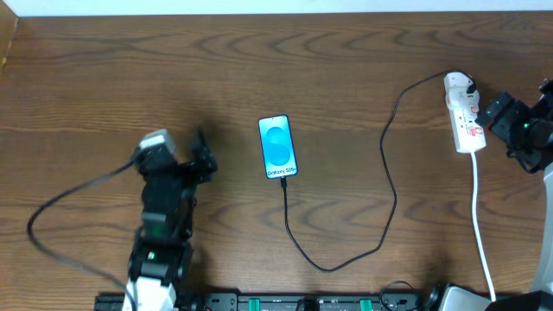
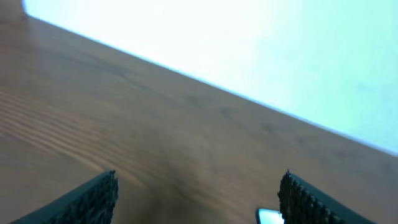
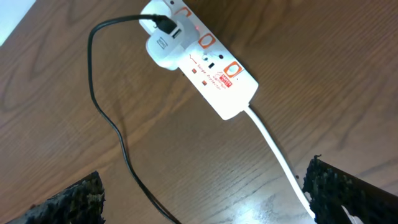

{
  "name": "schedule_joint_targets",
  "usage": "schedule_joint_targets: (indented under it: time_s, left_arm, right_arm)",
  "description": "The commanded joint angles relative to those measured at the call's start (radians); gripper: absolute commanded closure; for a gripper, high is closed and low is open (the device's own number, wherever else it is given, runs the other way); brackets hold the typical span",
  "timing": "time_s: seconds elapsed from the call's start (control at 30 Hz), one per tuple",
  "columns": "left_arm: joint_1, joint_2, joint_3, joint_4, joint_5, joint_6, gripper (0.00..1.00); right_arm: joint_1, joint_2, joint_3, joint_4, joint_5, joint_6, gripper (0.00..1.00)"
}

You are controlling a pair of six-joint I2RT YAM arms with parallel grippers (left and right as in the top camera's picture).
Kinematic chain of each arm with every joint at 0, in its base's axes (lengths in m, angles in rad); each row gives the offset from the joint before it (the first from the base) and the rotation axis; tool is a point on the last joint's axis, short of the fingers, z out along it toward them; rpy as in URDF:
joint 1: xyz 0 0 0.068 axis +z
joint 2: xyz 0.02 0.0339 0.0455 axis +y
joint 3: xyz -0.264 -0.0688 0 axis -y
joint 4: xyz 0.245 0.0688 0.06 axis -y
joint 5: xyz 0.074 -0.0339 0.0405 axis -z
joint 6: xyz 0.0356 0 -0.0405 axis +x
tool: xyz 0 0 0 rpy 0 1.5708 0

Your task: Plug charger to phone and switch on socket

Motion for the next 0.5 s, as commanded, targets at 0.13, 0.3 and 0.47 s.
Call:
schedule_joint_targets:
  time_s: [0.13, 0.3, 0.47]
  left_arm:
    - [0.105, -0.240, -0.093, 0.010, -0.013, 0.006, 0.17]
    - [0.150, -0.379, -0.145, 0.010, -0.013, 0.006, 0.18]
    - [0.179, -0.521, -0.227, 0.010, 0.006, 0.006, 0.18]
  right_arm:
    - [-0.002, -0.008, 0.006, 0.002, -0.003, 0.013, 0.01]
    - [-0.001, -0.008, 0.006, 0.002, -0.003, 0.013, 0.01]
    - [-0.001, -0.008, 0.006, 0.002, -0.003, 0.013, 0.01]
